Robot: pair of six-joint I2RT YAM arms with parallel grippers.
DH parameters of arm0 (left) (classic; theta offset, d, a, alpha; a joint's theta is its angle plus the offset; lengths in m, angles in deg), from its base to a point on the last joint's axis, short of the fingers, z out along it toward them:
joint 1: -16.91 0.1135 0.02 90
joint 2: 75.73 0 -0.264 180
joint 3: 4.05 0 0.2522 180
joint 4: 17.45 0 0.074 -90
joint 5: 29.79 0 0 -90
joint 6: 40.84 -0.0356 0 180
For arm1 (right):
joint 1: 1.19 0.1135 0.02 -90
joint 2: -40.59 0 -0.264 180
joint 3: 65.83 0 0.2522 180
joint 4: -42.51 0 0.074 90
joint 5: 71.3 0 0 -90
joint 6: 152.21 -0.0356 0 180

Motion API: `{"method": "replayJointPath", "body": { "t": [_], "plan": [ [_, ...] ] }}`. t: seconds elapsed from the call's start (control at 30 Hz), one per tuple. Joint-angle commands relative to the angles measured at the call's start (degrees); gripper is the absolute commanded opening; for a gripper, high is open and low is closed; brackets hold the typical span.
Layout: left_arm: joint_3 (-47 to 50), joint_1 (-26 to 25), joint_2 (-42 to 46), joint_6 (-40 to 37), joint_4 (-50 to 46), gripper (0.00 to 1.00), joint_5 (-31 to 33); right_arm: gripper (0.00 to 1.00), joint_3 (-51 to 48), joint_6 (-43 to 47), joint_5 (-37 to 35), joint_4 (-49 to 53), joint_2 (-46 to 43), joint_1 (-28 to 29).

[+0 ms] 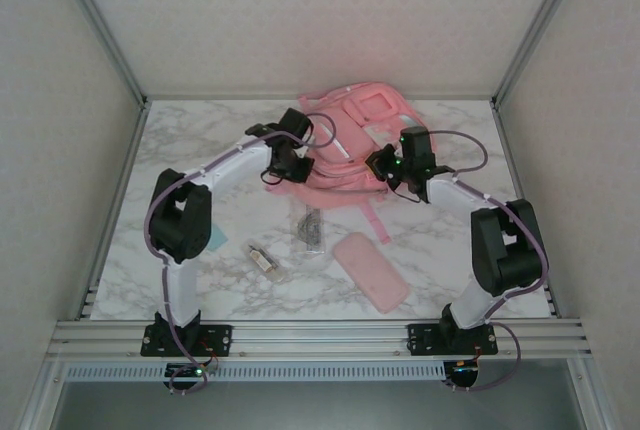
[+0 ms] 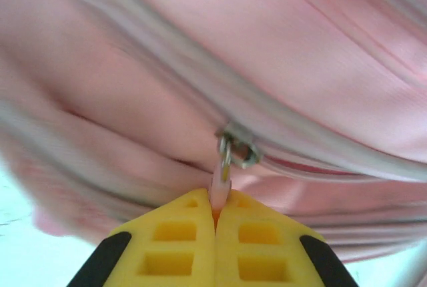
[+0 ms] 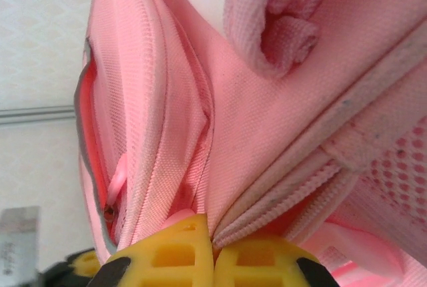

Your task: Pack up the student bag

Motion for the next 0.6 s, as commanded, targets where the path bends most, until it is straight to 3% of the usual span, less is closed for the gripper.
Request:
{"method": "replayJointPath", "body": {
  "t": [0.0,0.1,0.27,0.4,0.43,0.57],
  "plan": [
    [1.9,1.9,4.4,1.6,-0.1,0.00,-0.9,0.00,5.9,7.8,-3.8,4.0,1.2,-4.5],
    [2.0,1.7,5.5,2.6,1.7,0.00,-10.2,0.00,9.3,8.7,1.3,3.4,4.6,-7.6],
    [1.4,0.4,8.0,5.4,4.2,0.00,-17.2,0.00,17.1,10.4,5.3,6.0,10.3,-11.4],
    [0.2,-2.0,8.6,6.6,5.5,0.00,-19.3,0.00,22.5,9.6,7.0,8.0,14.1,-13.2],
    [-0.5,-2.6,8.2,6.3,5.0,0.00,-18.6,0.04,23.0,9.2,7.2,8.0,14.3,-13.5],
    [-1.6,-3.3,5.7,6.7,4.8,0.00,-16.9,0.40,23.1,9.8,7.2,10.9,12.8,-13.7]
  ]
}}
